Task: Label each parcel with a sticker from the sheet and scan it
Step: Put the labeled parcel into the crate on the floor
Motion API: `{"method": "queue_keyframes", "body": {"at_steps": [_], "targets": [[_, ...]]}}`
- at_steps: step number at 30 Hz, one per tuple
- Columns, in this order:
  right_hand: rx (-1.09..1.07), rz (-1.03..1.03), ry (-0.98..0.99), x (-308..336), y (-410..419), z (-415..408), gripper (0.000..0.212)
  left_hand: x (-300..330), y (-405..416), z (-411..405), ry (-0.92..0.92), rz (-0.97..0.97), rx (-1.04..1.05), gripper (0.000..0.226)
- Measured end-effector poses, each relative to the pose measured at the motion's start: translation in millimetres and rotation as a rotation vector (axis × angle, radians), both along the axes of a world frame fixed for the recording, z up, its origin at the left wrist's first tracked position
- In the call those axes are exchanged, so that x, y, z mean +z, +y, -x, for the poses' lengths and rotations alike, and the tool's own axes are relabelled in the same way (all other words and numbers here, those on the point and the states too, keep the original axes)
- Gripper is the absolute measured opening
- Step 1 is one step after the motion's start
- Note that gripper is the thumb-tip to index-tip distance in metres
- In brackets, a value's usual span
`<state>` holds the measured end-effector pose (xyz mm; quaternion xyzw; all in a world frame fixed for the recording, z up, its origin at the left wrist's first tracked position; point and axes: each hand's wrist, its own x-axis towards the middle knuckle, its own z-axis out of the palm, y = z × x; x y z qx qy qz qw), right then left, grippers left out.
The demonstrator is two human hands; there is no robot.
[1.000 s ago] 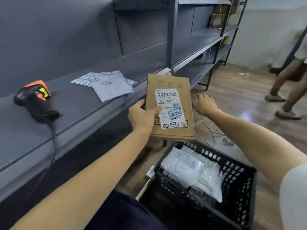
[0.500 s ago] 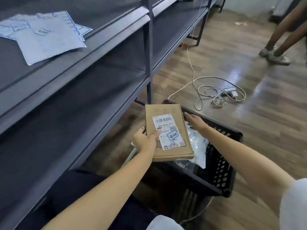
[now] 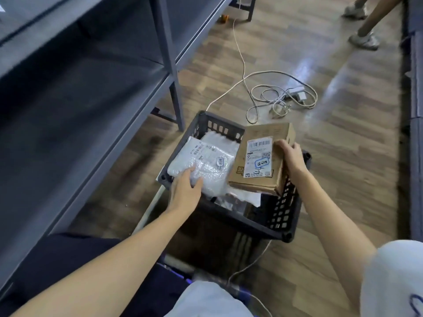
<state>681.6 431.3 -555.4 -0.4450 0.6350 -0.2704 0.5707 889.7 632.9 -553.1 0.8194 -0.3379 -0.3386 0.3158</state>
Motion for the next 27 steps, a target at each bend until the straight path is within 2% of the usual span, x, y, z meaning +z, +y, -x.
{"method": "queue_keyframes", "body": {"at_steps": [3, 6, 9, 15, 21, 27], "targets": [[-0.233, 0.15, 0.272, -19, -1, 39, 0.061, -11, 7, 3, -0.171, -0.032, -0.121, 0.047], [-0.21, 0.174, 0.419, -51, 11, 58, 0.079, -24, 11, 9, -0.286, -0.068, -0.192, 0.049], [-0.138, 0.076, 0.508, -83, 28, 59, 0.09, -34, 13, 11, -0.328, -0.079, -0.247, 0.054], [-0.003, -0.138, 0.597, -128, 47, 42, 0.093, -40, 22, 2, -0.48, -0.066, -0.425, 0.058], [0.041, -0.115, 0.706, -147, 42, 37, 0.083, -41, 29, -7, -0.5, -0.091, -0.41, 0.059], [0.297, -0.367, 0.746, -168, 47, 38, 0.082, -48, 33, -7, -0.493, -0.14, -0.42, 0.06]]}}
